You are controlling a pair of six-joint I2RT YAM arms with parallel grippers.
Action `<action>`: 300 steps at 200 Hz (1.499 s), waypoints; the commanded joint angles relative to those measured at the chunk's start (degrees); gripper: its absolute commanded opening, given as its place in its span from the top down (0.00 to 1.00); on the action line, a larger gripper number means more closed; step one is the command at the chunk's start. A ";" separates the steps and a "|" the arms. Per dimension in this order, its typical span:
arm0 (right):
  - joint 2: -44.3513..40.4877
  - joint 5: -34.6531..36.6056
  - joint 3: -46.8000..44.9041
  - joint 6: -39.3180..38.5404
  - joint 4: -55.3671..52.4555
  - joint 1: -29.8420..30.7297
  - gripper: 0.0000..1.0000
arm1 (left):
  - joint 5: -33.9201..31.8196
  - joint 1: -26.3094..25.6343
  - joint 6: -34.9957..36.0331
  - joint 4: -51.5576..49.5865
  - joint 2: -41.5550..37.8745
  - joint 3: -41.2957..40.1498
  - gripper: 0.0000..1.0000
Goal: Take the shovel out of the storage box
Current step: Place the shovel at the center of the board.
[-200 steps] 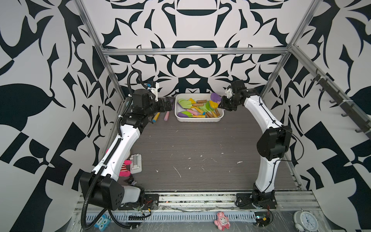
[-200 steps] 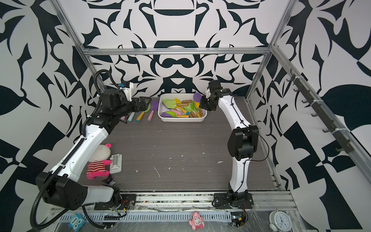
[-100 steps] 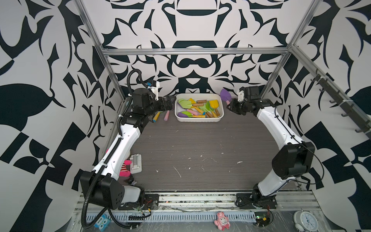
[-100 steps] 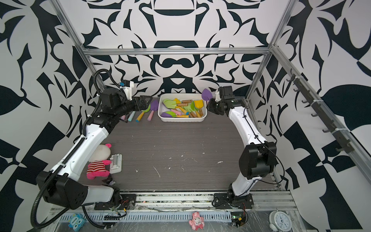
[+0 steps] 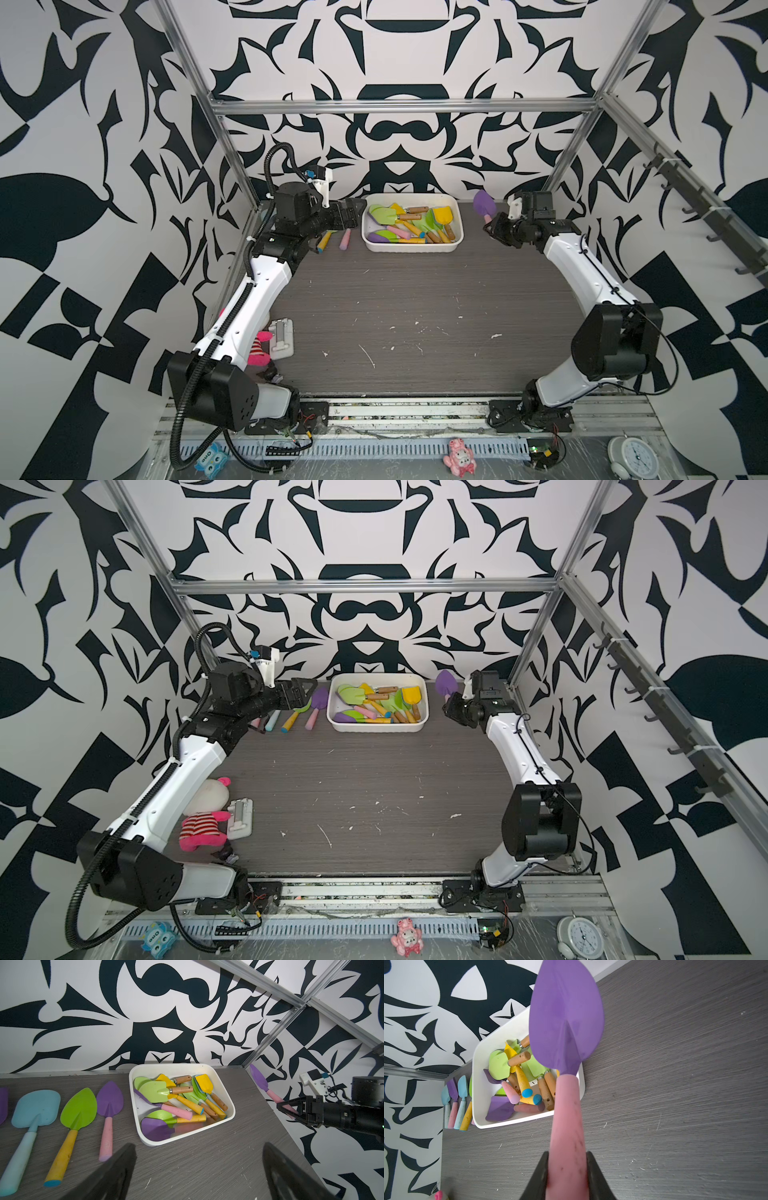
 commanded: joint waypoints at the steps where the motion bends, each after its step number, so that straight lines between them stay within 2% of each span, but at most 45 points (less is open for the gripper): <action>1: -2.58 -1.30 -1.00 -0.69 4.64 -0.67 1.00 | 1.67 -0.16 0.04 0.76 -0.52 2.84 0.02; 48: -3.90 -2.45 -4.64 -1.40 5.97 -2.02 1.00 | 3.86 -0.16 0.03 1.03 -1.37 2.45 0.00; 141: -12.56 -2.34 -17.23 -6.40 3.94 -4.14 1.00 | 4.64 -0.20 -0.81 0.09 -0.89 2.15 0.00; 175: -18.30 -4.25 -23.92 -2.82 6.26 -4.14 1.00 | 4.93 -0.74 -6.47 -0.17 1.29 1.95 0.00; 224: -25.35 -4.19 -31.97 2.72 10.69 -3.31 1.00 | 1.90 -7.18 -10.15 -1.99 5.34 2.07 0.01; 241: -26.11 -4.36 -33.32 4.60 12.14 -0.79 1.00 | 1.25 -9.29 -12.04 -1.87 6.90 2.07 0.01; 277: -26.99 2.09 -35.23 10.95 16.49 11.18 1.00 | 1.82 -14.70 -19.53 -0.67 11.64 2.16 0.03; 300: -26.57 5.58 -34.96 13.68 19.46 16.32 1.00 | 2.84 -17.92 -25.55 3.83 14.71 1.26 0.05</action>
